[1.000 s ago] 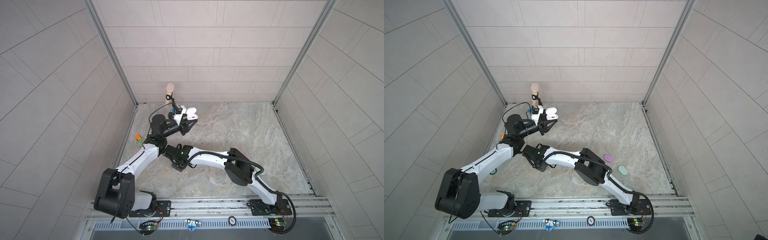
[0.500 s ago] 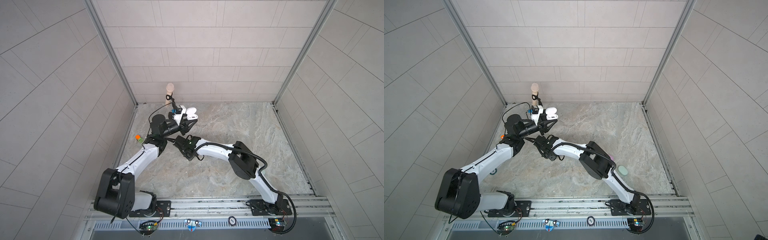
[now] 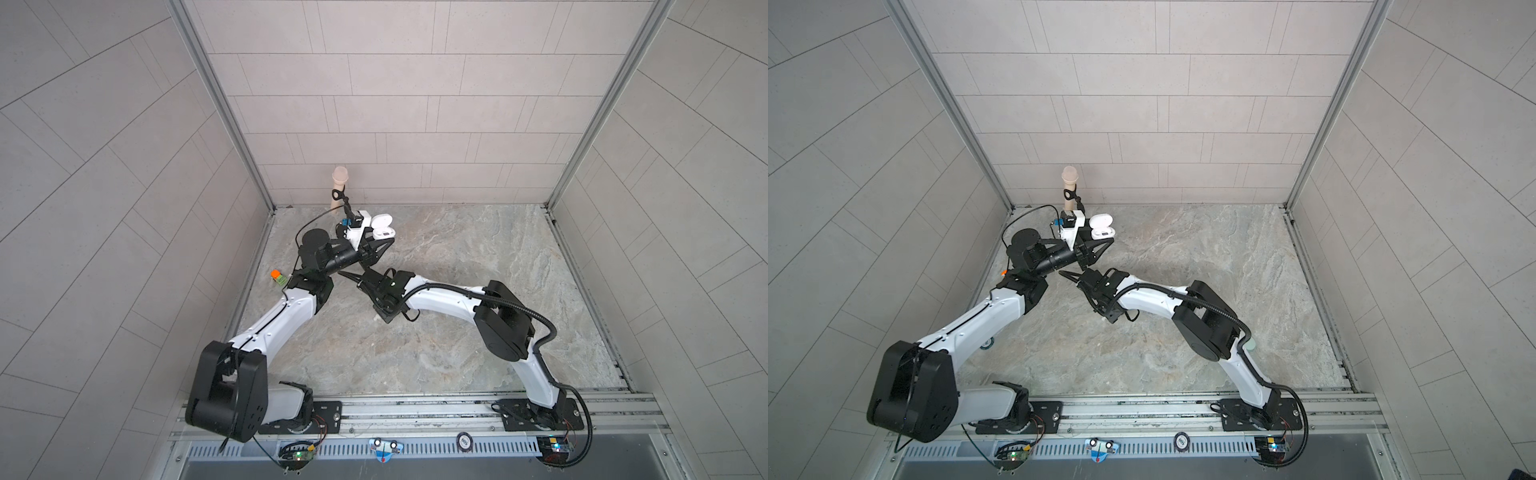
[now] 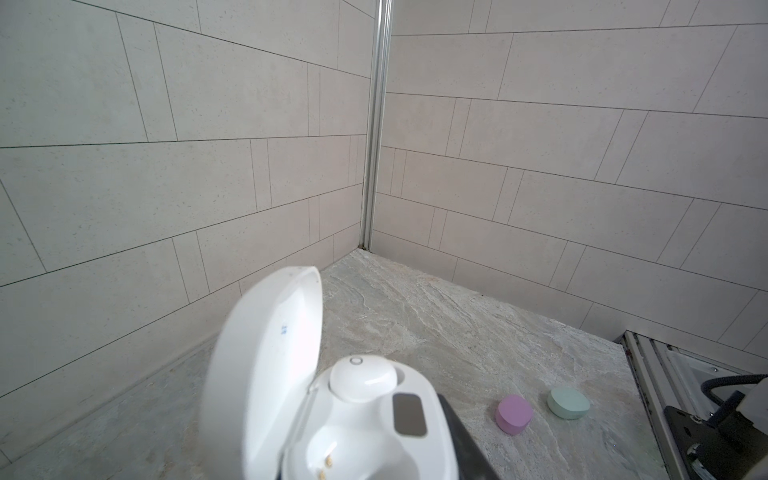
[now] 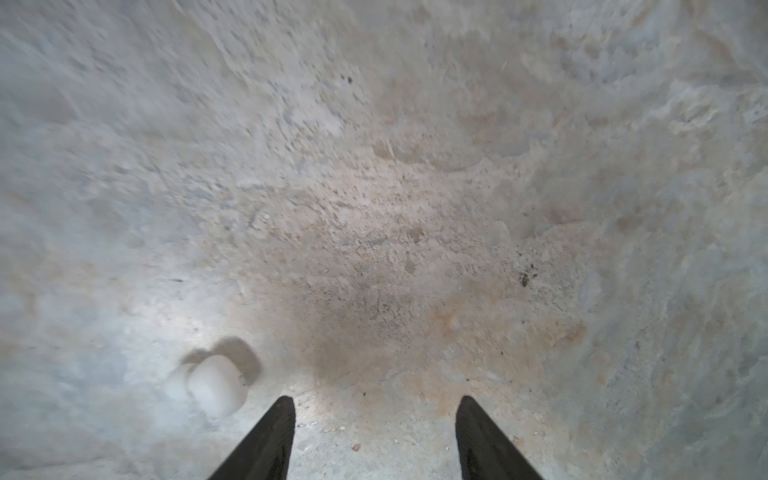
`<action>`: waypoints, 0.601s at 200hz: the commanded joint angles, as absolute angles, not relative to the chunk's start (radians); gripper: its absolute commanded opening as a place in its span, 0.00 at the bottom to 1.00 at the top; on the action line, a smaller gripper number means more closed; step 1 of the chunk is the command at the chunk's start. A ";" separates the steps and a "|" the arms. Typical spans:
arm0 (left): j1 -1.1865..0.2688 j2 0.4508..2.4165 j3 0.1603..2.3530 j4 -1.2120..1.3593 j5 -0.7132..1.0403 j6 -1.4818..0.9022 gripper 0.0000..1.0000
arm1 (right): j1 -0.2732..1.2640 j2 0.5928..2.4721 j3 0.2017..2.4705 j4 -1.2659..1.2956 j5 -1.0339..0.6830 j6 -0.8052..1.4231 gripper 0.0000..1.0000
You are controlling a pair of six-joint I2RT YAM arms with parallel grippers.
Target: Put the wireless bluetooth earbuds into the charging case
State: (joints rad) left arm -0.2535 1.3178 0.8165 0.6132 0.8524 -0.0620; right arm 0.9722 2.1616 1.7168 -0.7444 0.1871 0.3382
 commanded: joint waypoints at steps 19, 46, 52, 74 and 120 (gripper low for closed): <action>-0.247 1.281 0.812 0.603 0.856 -0.048 0.24 | 1.007 2.123 1.750 -0.747 0.114 0.362 0.66; -0.249 1.276 0.812 0.591 0.852 -0.041 0.24 | 1.030 2.163 1.775 -0.763 0.077 0.346 0.69; -0.248 1.278 0.812 0.590 0.851 -0.038 0.24 | 1.037 2.175 1.786 -0.767 0.085 0.344 0.69; -0.248 1.281 0.811 0.594 0.851 -0.042 0.24 | 1.044 2.236 1.846 -0.803 0.104 0.342 0.71; -0.248 1.284 0.811 0.596 0.852 -0.043 0.24 | 1.044 2.331 1.951 -0.882 0.173 0.348 0.71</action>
State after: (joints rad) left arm -0.2535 1.2964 0.8162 0.5770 0.8448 -0.0521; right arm 1.0454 2.2875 1.9060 -0.7975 0.1116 0.3439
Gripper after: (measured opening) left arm 0.439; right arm 0.709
